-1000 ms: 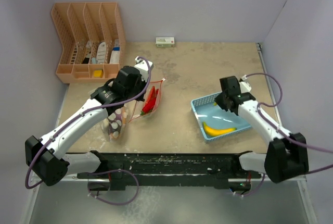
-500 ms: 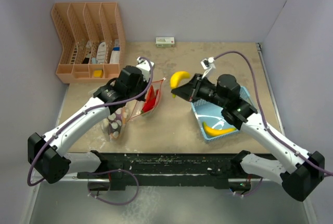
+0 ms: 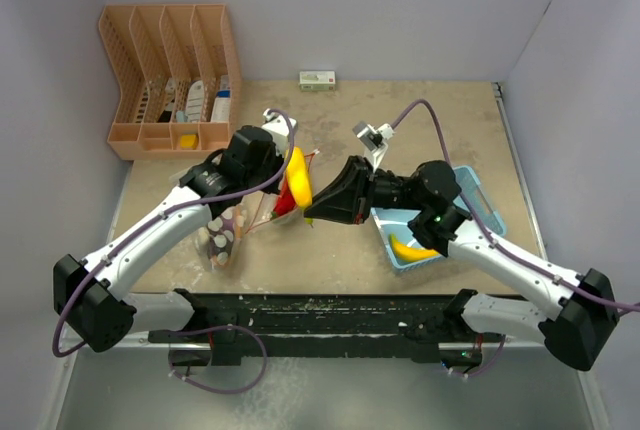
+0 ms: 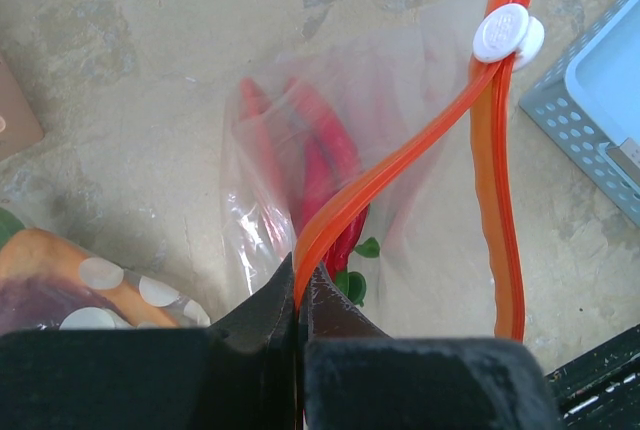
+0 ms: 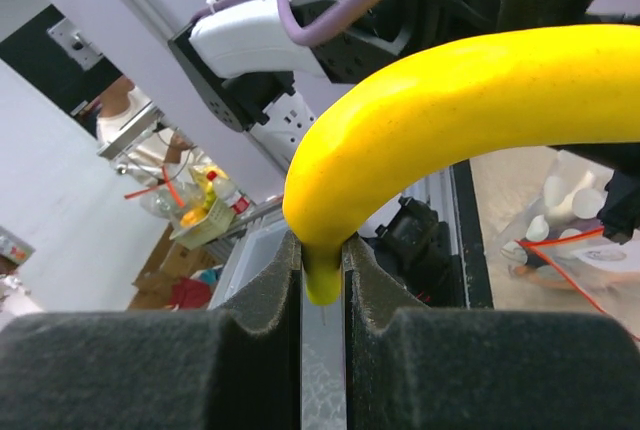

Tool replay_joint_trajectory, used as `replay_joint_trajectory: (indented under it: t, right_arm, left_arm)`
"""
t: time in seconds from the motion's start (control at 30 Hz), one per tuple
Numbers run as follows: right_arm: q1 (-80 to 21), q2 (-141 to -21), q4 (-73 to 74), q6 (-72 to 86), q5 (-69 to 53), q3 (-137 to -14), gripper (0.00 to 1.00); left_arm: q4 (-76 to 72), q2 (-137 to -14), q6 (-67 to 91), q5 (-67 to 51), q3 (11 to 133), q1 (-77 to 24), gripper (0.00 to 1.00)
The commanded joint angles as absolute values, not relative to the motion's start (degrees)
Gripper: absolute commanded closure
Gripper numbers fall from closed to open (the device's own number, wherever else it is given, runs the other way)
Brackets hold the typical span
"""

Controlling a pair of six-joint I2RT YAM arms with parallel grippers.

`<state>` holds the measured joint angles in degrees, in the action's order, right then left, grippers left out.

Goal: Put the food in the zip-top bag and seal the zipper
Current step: Place the fake fruit in the zipper food storage bag.

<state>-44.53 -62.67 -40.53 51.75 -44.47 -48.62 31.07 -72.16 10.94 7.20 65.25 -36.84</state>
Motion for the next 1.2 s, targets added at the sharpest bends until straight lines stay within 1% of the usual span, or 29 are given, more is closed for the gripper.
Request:
replay_joint_trajectory:
  t: [0.0,0.13,0.4,0.6,0.73,0.87,1.0,1.03,1.13,1.17]
  right_arm:
    - [-44.56,-65.18,-54.55,58.21,-47.57,-45.53,1.0]
    - [-44.63,-66.2,-56.03,59.07,-47.1,-43.78,1.0]
    - [-44.6,-66.93,-51.05,56.33,-44.14,-41.87,1.0]
    - [-44.49,-72.63,-50.18,56.68,-43.0,-42.38,1.0]
    - [-44.34,-74.78,-50.0,57.19,-39.68,-41.58,1.0]
    - [-43.01,-77.56,-45.67,54.68,-36.43,-45.3,1.0]
    - [-40.09,-80.41,-35.01,53.87,-31.06,-51.7,1.0]
    - [-39.56,-80.9,-32.72,53.81,-30.39,-53.08,0.97]
    - [-39.43,-82.0,-26.26,52.18,-28.47,-56.88,0.78]
    - [-39.42,-82.16,-23.53,51.18,-27.41,-58.27,0.74]
  left_arm:
    - [30.14,-71.32,11.46,6.81,68.1,-36.91,1.0]
    - [30.66,-71.12,11.51,7.07,68.72,-36.87,1.0]
    - [30.91,-70.89,11.59,7.26,69.19,-36.95,1.0]
    - [31.58,-70.63,11.6,7.69,69.08,-36.95,1.0]
    - [31.87,-70.08,11.36,7.97,69.08,-36.94,1.0]
    - [32.12,-69.74,11.42,7.92,69.35,-36.87,1.0]
    - [32.75,-69.01,11.44,7.84,69.52,-36.92,1.0]
    - [32.83,-68.79,11.5,7.87,69.44,-36.91,1.0]
    - [32.97,-68.42,11.41,8.13,69.26,-36.98,1.0]
    - [33.05,-68.38,11.42,8.17,69.26,-36.92,1.0]
